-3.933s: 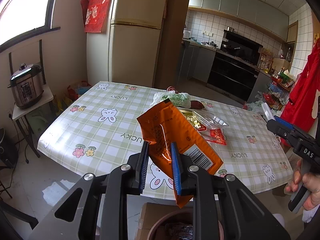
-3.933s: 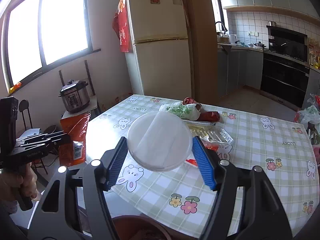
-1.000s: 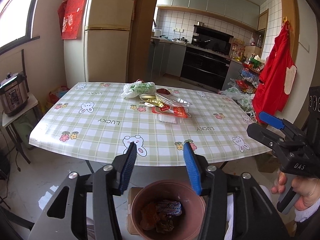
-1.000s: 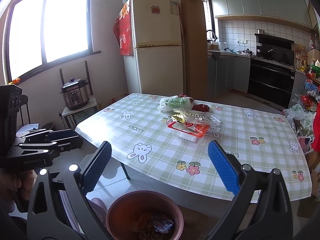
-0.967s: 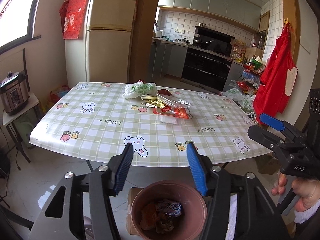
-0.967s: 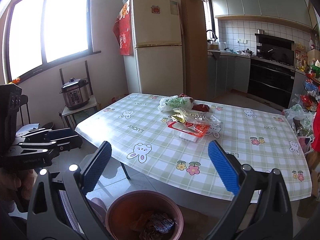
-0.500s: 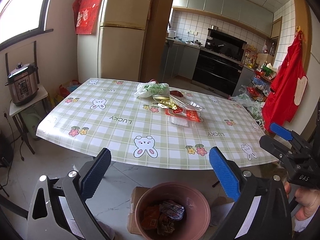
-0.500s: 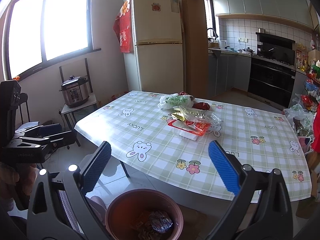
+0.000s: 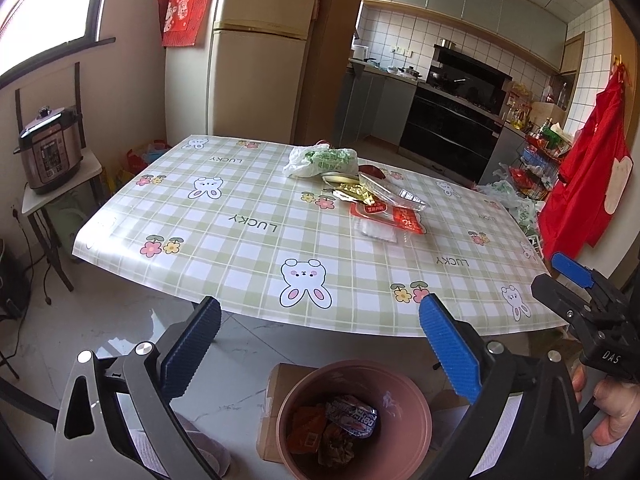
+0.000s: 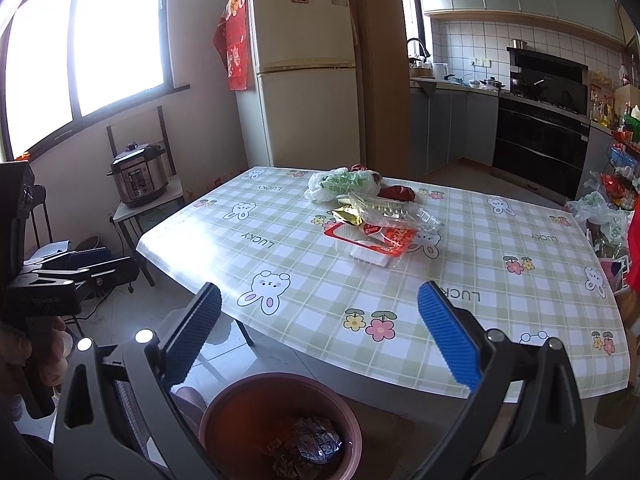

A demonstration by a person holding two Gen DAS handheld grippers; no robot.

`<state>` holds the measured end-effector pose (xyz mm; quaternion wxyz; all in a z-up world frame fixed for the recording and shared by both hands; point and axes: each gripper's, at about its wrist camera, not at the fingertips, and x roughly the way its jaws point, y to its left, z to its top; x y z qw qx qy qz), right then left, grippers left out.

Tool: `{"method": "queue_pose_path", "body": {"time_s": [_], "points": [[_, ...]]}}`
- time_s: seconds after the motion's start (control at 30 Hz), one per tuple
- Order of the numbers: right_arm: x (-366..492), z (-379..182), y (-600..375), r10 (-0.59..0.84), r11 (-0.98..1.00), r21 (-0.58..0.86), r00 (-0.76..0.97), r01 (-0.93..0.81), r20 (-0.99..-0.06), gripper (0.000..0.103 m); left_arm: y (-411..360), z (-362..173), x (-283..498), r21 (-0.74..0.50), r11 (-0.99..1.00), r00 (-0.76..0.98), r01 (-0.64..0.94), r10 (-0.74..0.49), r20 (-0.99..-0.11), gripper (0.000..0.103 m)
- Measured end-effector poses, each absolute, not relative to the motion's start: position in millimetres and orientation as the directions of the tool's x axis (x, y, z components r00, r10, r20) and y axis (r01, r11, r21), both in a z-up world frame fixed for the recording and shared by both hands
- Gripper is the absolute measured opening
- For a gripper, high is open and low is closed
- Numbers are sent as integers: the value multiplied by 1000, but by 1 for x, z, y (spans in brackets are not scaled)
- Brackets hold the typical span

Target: Collect trash

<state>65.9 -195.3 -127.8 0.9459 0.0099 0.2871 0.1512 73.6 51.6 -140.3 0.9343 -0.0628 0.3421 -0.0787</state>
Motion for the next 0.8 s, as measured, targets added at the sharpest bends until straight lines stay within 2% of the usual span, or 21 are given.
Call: {"method": "queue_pose_path", "body": {"time_s": [0.8], "points": [[100,-137,-183,330,935,80,762,-347,-557,97,53,-152,106,-161,985,737,64,-156,-657,97]]}}
